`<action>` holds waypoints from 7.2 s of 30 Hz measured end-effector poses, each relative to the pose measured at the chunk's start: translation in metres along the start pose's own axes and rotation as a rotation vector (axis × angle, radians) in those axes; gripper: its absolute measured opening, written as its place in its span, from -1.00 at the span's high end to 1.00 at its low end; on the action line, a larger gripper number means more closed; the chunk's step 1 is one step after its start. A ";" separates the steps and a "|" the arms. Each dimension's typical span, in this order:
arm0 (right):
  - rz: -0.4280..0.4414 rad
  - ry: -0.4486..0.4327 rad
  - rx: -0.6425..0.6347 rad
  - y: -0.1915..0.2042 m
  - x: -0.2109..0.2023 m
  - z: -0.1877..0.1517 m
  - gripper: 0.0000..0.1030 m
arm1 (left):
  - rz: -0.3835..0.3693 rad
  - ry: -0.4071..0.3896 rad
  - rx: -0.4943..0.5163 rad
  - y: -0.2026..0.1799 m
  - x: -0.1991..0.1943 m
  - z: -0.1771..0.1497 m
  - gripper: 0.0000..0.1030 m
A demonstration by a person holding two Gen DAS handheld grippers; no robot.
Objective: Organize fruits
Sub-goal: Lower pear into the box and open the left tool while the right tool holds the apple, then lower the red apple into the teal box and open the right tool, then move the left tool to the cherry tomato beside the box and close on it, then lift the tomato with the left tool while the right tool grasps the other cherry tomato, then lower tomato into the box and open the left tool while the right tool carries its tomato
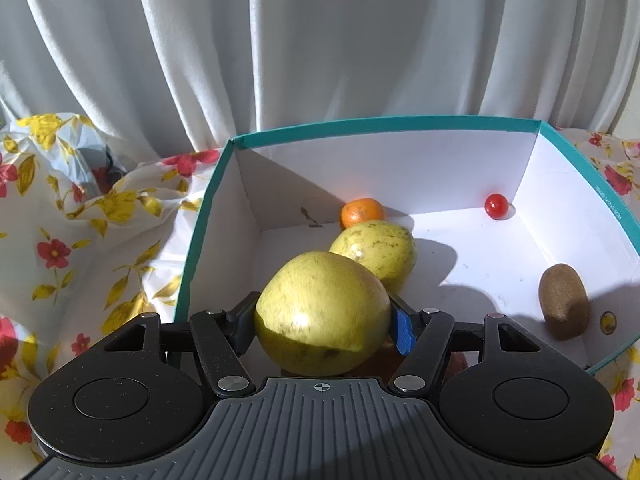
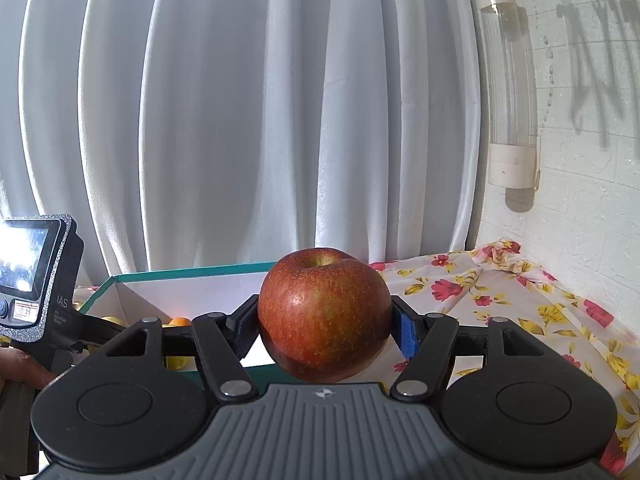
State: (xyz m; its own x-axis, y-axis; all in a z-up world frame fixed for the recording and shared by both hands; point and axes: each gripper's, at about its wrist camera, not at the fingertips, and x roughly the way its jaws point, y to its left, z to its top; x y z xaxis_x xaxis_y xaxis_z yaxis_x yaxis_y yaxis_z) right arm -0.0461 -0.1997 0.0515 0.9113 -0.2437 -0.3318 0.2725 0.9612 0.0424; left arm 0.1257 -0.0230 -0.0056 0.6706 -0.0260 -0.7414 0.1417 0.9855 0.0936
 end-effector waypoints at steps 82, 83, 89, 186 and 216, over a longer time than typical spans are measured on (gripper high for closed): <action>0.164 -0.001 -0.110 0.021 0.051 -0.011 -0.51 | 0.033 -0.020 -0.151 0.042 -0.114 -0.087 -0.96; 0.161 -0.008 -0.101 0.018 0.047 -0.010 -0.52 | 0.030 -0.021 -0.145 0.040 -0.114 -0.088 -0.96; 0.142 -0.058 -0.056 0.002 0.017 -0.005 -0.61 | 0.009 -0.019 -0.110 0.028 -0.114 -0.094 -0.96; 0.164 0.349 -0.185 0.062 0.088 -0.115 -0.05 | -0.069 -0.112 -0.132 0.045 -0.127 -0.096 0.43; 0.187 0.118 -0.115 0.030 0.015 -0.034 0.48 | -0.042 -0.154 -0.091 0.020 -0.139 -0.044 0.43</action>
State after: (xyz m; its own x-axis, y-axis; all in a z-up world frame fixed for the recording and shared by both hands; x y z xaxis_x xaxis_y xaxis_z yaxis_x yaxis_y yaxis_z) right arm -0.0351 -0.1701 0.0154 0.8982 -0.0499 -0.4367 0.0596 0.9982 0.0084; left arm 0.0036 0.0080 0.0698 0.7699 -0.0855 -0.6324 0.1099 0.9939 -0.0006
